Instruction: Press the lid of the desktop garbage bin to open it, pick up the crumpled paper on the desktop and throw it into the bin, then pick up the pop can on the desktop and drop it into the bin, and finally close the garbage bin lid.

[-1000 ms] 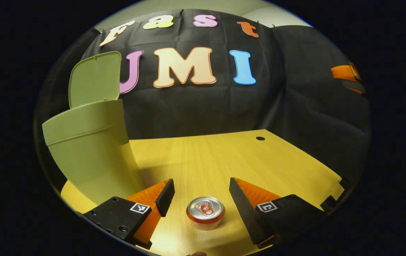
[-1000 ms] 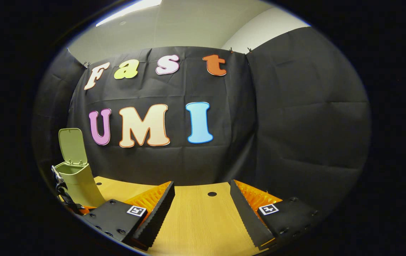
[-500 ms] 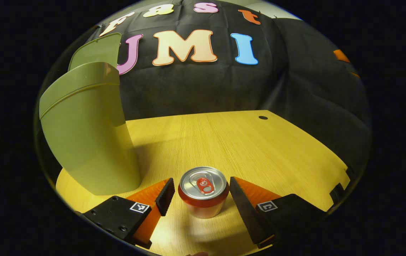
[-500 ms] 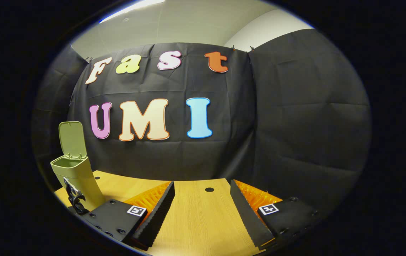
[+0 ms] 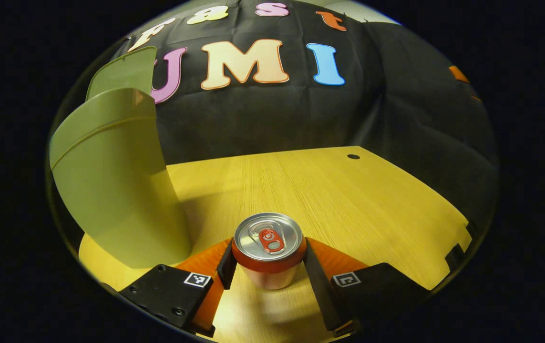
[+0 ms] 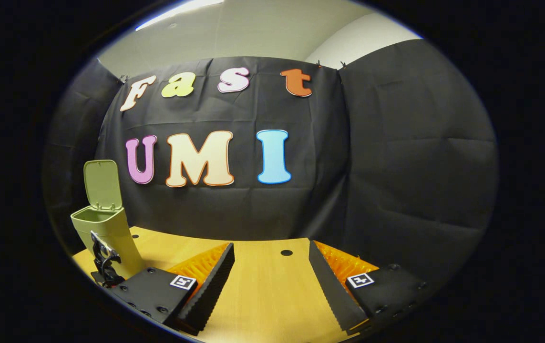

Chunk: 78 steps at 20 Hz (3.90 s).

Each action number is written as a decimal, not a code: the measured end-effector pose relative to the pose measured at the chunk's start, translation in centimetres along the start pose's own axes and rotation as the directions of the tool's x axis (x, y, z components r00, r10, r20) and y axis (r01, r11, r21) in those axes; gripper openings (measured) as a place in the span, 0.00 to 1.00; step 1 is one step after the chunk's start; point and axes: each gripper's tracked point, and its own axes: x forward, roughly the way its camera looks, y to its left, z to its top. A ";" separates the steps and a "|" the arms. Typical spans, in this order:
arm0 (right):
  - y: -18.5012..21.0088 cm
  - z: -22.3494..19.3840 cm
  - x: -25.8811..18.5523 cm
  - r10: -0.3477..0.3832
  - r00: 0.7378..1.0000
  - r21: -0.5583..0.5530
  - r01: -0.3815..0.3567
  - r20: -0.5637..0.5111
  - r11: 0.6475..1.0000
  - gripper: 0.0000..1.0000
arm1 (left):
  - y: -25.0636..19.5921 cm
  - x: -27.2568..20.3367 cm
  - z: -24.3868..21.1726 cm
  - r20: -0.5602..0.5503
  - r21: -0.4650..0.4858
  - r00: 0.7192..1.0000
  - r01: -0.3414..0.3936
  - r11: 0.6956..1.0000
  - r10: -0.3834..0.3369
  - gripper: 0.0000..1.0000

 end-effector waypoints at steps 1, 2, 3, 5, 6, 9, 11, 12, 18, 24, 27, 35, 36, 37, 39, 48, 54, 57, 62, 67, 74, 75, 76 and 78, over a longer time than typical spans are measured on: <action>0.4 -0.2 0.0 0.009 1.000 0.009 -0.009 -0.003 1.000 0.99 | 0.3 -0.1 1.1 0.015 0.002 1.000 -0.001 1.000 0.001 0.77; 0.9 -0.7 0.1 0.017 1.000 0.016 -0.016 -0.008 1.000 0.99 | 0.6 -0.3 2.3 0.034 -0.002 0.999 -0.001 1.000 0.001 0.77; 1.4 -1.0 0.2 0.026 1.000 0.020 -0.026 -0.013 0.999 0.99 | 0.8 -0.5 3.6 0.054 -0.009 0.999 0.000 1.000 0.001 0.77; 2.3 -1.6 0.3 0.045 0.999 0.029 -0.045 -0.020 0.999 0.99 | 1.0 -1.0 6.5 0.103 -0.015 0.995 0.001 1.000 0.001 0.77; 2.7 -1.8 0.4 0.054 0.998 0.037 -0.053 -0.023 0.998 0.99 | 1.2 -1.1 8.0 0.130 -0.015 0.992 0.000 1.000 0.002 0.77; 3.8 -2.0 0.7 0.076 0.997 0.060 -0.074 -0.024 0.995 0.98 | 2.2 -1.8 13.0 0.213 -0.021 0.977 -0.005 1.000 0.009 0.77; 4.4 -2.0 0.8 0.089 0.996 0.069 -0.087 -0.023 0.994 0.98 | 3.4 -2.5 16.1 0.253 -0.036 0.967 -0.020 0.999 0.028 0.77; 4.8 -2.0 0.9 0.094 0.995 0.073 -0.092 -0.022 0.993 0.99 | 3.9 -2.9 17.6 0.281 -0.053 0.959 -0.021 0.998 0.036 0.77; 6.6 -2.3 1.3 0.128 0.991 0.083 -0.126 -0.028 0.989 0.98 | 8.9 -4.8 24.1 0.374 -0.116 0.920 -0.077 0.990 0.115 0.76; 8.1 -3.1 1.6 0.153 0.987 0.093 -0.148 -0.045 0.985 0.98 | 15.7 -6.5 25.6 0.406 -0.142 0.879 -0.209 0.968 0.250 0.76; 8.9 -3.4 1.9 0.162 0.985 0.088 -0.157 -0.055 0.984 0.99 | 18.7 -6.7 24.7 0.392 -0.154 0.867 -0.268 0.951 0.308 0.76; 11.2 -3.2 2.1 0.181 0.982 0.072 -0.177 -0.058 0.982 0.99 | 23.8 -7.0 22.0 0.350 -0.183 0.849 -0.353 0.918 0.396 0.84; 11.4 -3.3 2.2 0.182 0.981 0.070 -0.178 -0.059 0.982 0.99 | 24.2 -7.2 22.2 0.359 -0.181 0.842 -0.359 0.915 0.402 0.88; 11.7 -3.3 2.1 0.183 0.981 0.069 -0.179 -0.059 0.981 0.99 | 24.5 -7.5 22.7 0.369 -0.177 0.837 -0.364 0.915 0.404 0.93; 12.4 -3.1 2.0 0.183 0.982 0.068 -0.179 -0.056 0.981 0.99 | 25.2 -8.0 23.9 0.391 -0.170 0.828 -0.366 0.915 0.403 0.93; 16.2 -3.1 1.1 0.159 0.987 0.067 -0.157 -0.037 0.985 0.99 | 29.3 -10.0 31.7 0.492 -0.154 0.781 -0.357 0.921 0.385 0.93; 18.1 -3.0 0.7 0.123 0.992 0.079 -0.121 -0.022 0.989 0.99 | 31.6 -8.9 36.6 0.539 -0.127 0.767 -0.333 0.935 0.346 0.92; 18.4 -3.0 0.7 0.105 0.994 0.073 -0.103 -0.020 0.992 0.96 | 32.8 -7.2 37.8 0.521 -0.136 0.781 -0.322 0.937 0.344 0.93; 18.9 -3.4 0.6 0.097 0.995 0.072 -0.094 -0.031 0.993 0.99 | 34.3 -4.3 37.0 0.439 -0.144 0.830 -0.312 0.939 0.343 0.92; 18.6 -3.1 0.6 0.113 0.993 0.068 -0.111 -0.028 0.992 0.99 | 33.5 -5.4 36.7 0.446 -0.159 0.827 -0.304 0.939 0.343 0.95; 17.7 -2.3 1.4 0.180 0.983 0.082 -0.177 -0.025 0.981 0.98 | 30.7 -8.2 33.9 0.425 -0.172 0.831 -0.315 0.933 0.359 0.94; 17.6 -2.2 1.6 0.190 0.981 0.083 -0.188 -0.022 0.979 0.98 | 30.3 -8.6 33.5 0.420 -0.173 0.832 -0.318 0.932 0.362 0.94; 17.5 -2.1 1.6 0.201 0.979 0.083 -0.199 -0.021 0.977 0.98 | 30.0 -8.9 32.8 0.414 -0.175 0.833 -0.321 0.931 0.366 0.95; 17.6 -2.1 1.6 0.227 0.974 0.081 -0.224 -0.022 0.971 0.96 | 29.3 -9.6 31.9 0.408 -0.180 0.834 -0.326 0.928 0.372 0.94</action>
